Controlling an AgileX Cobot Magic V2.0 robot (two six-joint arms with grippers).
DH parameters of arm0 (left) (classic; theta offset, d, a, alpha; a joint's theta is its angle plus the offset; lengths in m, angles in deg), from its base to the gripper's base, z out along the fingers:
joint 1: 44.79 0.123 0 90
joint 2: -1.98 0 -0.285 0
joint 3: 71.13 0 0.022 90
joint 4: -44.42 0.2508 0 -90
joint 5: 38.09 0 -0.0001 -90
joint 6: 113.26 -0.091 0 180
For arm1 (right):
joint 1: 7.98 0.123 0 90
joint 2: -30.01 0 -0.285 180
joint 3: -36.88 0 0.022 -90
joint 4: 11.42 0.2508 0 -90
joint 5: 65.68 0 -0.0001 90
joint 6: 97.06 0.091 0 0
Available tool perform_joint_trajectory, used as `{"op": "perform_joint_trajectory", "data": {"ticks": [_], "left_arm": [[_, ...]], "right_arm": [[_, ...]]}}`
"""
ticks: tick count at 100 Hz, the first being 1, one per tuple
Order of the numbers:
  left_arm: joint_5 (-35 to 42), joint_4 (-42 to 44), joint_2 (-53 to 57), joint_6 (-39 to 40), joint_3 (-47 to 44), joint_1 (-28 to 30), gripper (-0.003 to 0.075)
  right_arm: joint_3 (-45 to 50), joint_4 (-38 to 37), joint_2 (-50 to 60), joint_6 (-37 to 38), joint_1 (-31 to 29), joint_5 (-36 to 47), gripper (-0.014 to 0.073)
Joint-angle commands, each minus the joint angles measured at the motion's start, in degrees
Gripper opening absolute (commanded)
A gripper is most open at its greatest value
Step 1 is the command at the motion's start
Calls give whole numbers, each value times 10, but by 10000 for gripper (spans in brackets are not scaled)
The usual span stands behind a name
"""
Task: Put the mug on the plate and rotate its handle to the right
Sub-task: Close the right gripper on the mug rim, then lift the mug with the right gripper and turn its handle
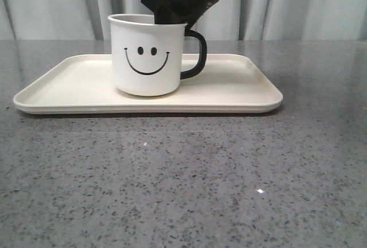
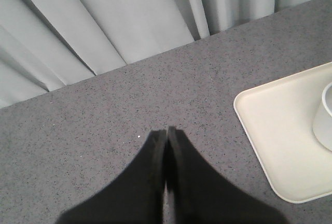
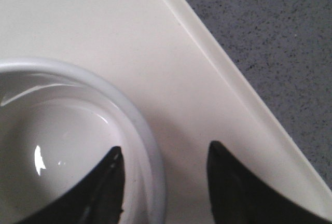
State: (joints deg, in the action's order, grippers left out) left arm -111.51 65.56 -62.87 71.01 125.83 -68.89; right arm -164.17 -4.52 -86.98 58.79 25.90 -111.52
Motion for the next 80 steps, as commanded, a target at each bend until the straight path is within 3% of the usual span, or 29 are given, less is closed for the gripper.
{"op": "perform_joint_trajectory", "data": {"ticks": [1, 17, 37, 80], "left_arm": [[12, 7, 4, 6, 12, -3, -20], [12, 7, 4, 6, 12, -3, -20], [12, 7, 4, 6, 12, -3, -20], [12, 4, 4, 6, 12, -3, -20]], "right_arm": [[-19, 6, 30, -5, 0, 19, 190], [-20, 6, 31, -5, 0, 22, -123], [-43, 6, 34, 3, 0, -2, -118], [-167, 5, 34, 128, -1, -69, -118]]}}
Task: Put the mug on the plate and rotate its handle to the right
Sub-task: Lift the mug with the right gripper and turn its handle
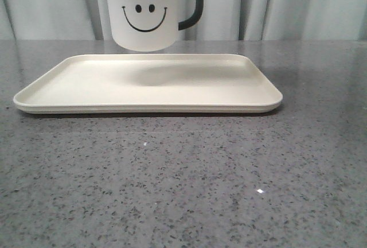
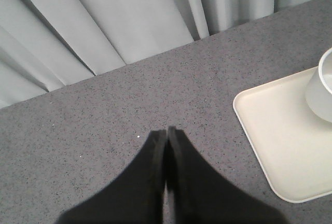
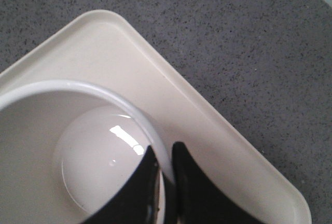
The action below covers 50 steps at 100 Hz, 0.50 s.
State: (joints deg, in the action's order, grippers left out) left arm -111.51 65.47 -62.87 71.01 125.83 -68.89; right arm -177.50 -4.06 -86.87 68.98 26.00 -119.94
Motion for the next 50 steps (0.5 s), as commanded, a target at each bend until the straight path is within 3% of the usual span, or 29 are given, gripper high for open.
{"op": "perform_joint_trajectory", "data": {"ticks": [1, 21, 50], "left_arm": [[12, 5, 4, 6, 12, -3, -20], [12, 5, 4, 6, 12, -3, -20], [12, 4, 4, 6, 12, -3, -20]], "right_arm": [[-35, 0, 33, 29, -2, 13, -118], [-42, -13, 33, 70, -5, 6, -116], [-41, -61, 33, 69, -5, -37, -116]]}}
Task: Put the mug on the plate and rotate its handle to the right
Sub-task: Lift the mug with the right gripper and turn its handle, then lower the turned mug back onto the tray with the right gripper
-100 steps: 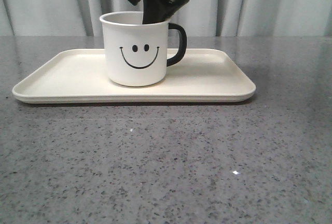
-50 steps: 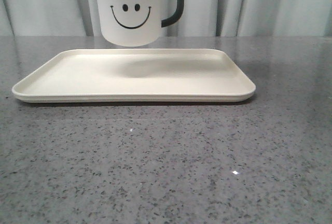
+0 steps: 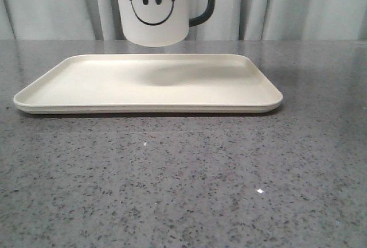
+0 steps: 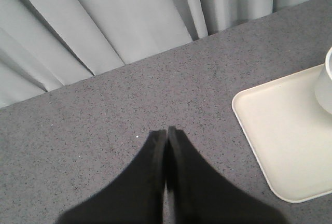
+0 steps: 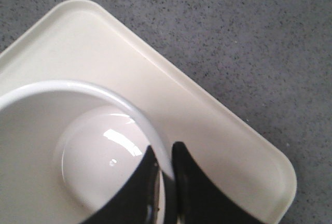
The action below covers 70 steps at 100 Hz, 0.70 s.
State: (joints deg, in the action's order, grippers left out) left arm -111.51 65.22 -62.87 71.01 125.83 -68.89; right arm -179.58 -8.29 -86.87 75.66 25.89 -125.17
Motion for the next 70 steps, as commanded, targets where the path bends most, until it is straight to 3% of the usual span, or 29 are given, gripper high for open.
{"op": "perform_joint_trajectory", "data": {"ticks": [1, 70], "left_arm": [[12, 7, 4, 6, 12, -3, -20], [12, 7, 4, 6, 12, -3, -20]], "right_arm": [[-20, -19, 33, 2, -4, 14, -116], [-18, -20, -3, 41, -4, 24, -116]]}}
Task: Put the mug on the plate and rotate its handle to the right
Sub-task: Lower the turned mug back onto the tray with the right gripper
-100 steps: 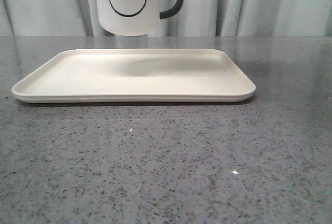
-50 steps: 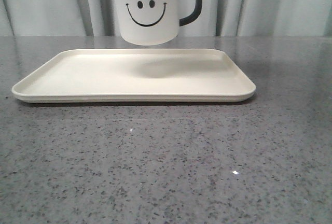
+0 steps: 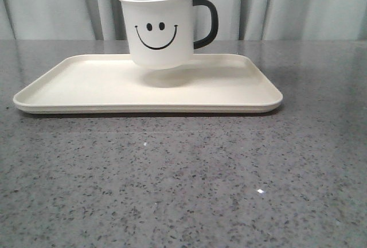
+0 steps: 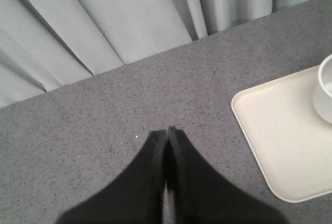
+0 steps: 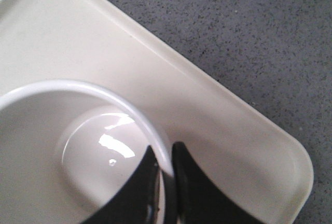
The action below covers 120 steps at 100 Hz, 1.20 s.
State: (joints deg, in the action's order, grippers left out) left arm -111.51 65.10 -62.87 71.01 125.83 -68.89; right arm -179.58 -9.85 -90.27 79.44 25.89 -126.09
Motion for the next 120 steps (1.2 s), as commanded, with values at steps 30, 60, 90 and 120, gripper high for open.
{"op": "perform_joint_trajectory", "data": {"ticks": [30, 60, 90, 120], "left_arm": [[12, 8, 4, 6, 12, -3, -20], [12, 8, 4, 6, 12, -3, -20], [12, 8, 4, 6, 12, -3, -20], [12, 8, 4, 6, 12, -3, -20]], "right_arm": [[-18, -4, 26, 19, -4, 32, -116], [-18, -4, 12, 22, -4, 26, -116], [-18, -1, -1, 22, -4, 18, -116], [-18, 0, -10, 22, -4, 8, -116]]}}
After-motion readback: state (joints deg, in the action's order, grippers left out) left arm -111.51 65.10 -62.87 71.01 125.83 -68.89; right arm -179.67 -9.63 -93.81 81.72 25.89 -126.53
